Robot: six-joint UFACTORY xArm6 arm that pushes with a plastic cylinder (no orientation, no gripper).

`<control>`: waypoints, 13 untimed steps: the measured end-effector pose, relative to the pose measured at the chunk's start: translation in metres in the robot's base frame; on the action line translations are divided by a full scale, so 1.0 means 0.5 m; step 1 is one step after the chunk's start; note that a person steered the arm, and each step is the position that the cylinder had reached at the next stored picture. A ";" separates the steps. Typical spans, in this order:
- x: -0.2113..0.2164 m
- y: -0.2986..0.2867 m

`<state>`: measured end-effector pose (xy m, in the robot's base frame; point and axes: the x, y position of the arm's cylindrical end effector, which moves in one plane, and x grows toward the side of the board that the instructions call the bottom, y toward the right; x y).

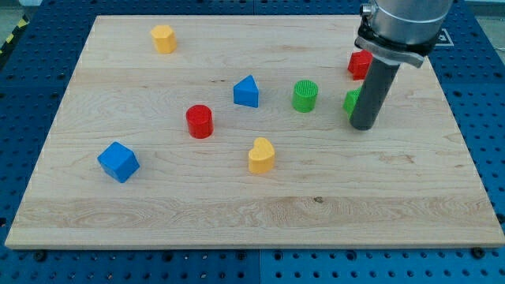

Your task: Slide the blue cube closure to the blue triangle

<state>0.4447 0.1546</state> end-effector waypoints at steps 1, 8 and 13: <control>0.000 0.000; 0.295 -0.690; 0.185 -0.662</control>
<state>0.5372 -0.1766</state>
